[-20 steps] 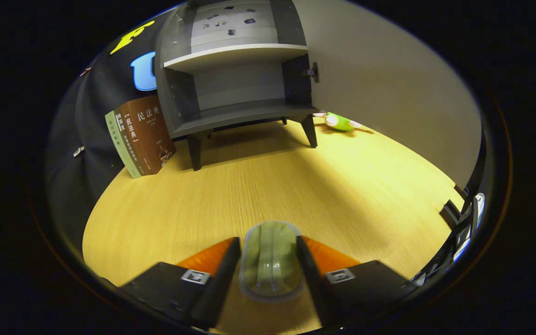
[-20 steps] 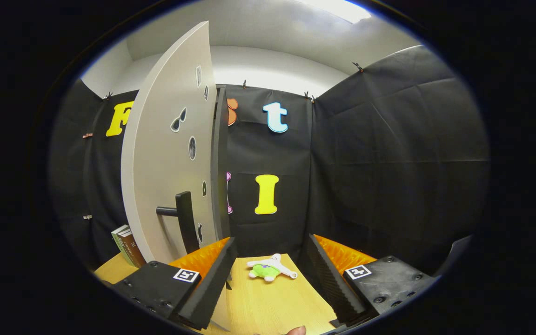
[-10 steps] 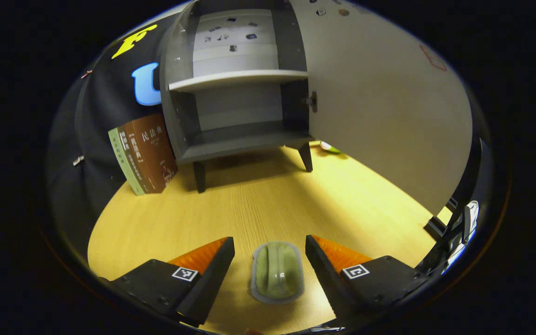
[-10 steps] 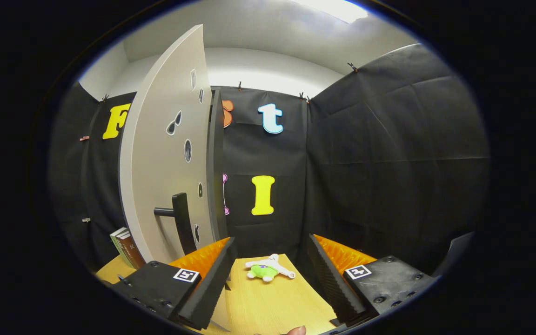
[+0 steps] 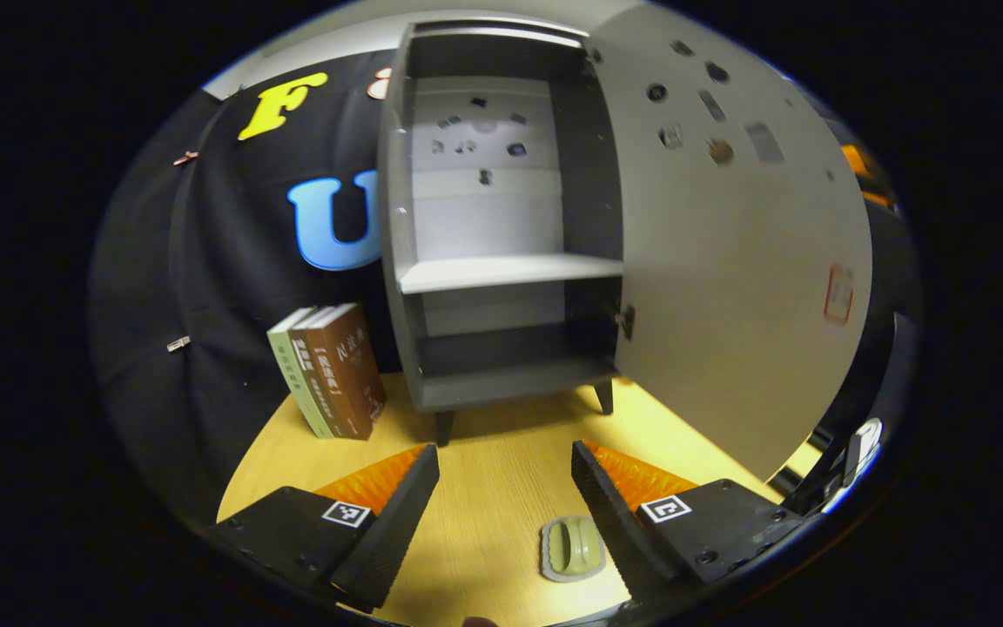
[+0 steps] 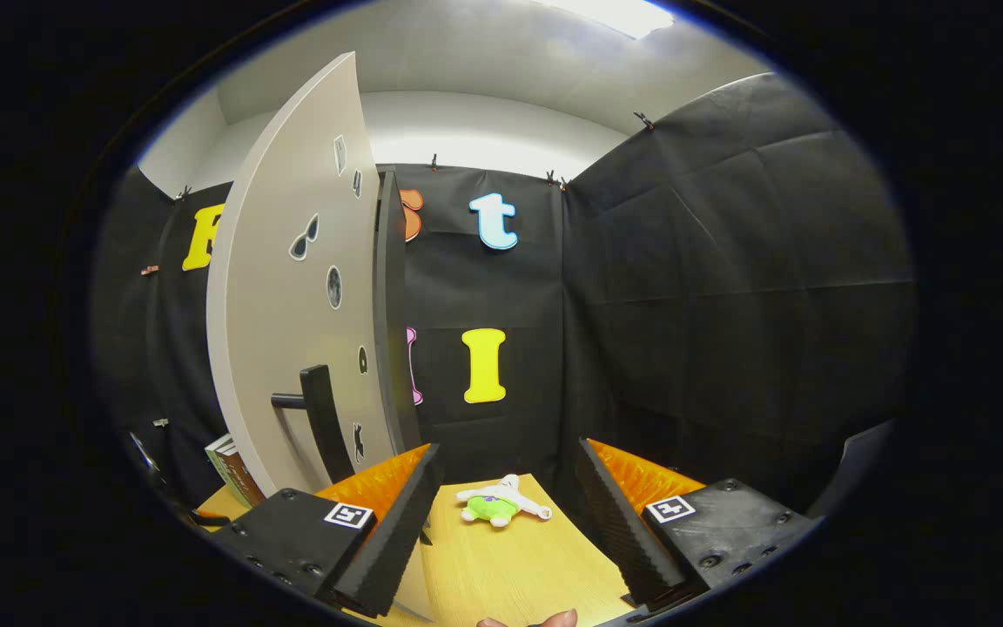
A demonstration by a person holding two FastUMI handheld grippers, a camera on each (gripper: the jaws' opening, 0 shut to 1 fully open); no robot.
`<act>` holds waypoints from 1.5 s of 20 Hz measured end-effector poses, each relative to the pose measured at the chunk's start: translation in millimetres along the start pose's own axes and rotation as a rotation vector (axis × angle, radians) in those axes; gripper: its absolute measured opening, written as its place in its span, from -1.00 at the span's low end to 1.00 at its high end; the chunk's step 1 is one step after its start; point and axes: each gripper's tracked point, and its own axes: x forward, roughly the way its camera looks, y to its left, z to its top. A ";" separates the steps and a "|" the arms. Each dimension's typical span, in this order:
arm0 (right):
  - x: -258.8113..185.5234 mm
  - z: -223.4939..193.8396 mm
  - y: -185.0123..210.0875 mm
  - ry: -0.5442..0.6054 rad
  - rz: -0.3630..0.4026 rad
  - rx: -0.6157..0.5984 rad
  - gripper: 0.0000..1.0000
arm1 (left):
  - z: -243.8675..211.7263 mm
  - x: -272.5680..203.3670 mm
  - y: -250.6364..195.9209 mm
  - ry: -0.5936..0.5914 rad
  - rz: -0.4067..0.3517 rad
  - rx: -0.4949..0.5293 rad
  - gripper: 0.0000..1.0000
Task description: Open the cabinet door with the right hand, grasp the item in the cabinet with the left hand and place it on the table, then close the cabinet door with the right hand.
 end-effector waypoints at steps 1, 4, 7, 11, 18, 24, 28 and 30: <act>0.3 0.6 0.1 -0.001 -0.002 -0.007 0.95 | 15.8 -6.1 12.5 -0.022 0.023 -0.014 0.94; -1.3 3.5 2.9 -0.010 0.007 -0.045 0.95 | 64.0 -28.5 52.8 -0.080 0.102 -0.057 0.93; -3.6 7.0 10.7 -0.017 0.021 -0.071 1.00 | 104.3 -52.2 82.4 -0.140 0.150 -0.085 0.94; -5.0 7.8 21.6 -0.012 0.032 -0.067 0.96 | 148.4 -92.5 121.1 -0.182 0.220 -0.068 0.99; -7.5 12.2 39.9 -0.021 0.047 -0.040 0.95 | 184.2 -142.7 160.7 -0.210 0.284 -0.077 0.94; -13.9 8.6 45.0 -0.038 0.004 -0.002 0.93 | 172.2 -153.9 177.7 -0.199 0.287 -0.076 0.89; -15.6 6.1 50.3 -0.045 -0.025 0.034 0.93 | 167.1 -155.1 187.1 -0.191 0.281 -0.069 0.94; -15.9 3.8 55.6 -0.036 -0.018 0.049 0.94 | 165.1 -154.2 191.0 -0.187 0.277 -0.069 0.94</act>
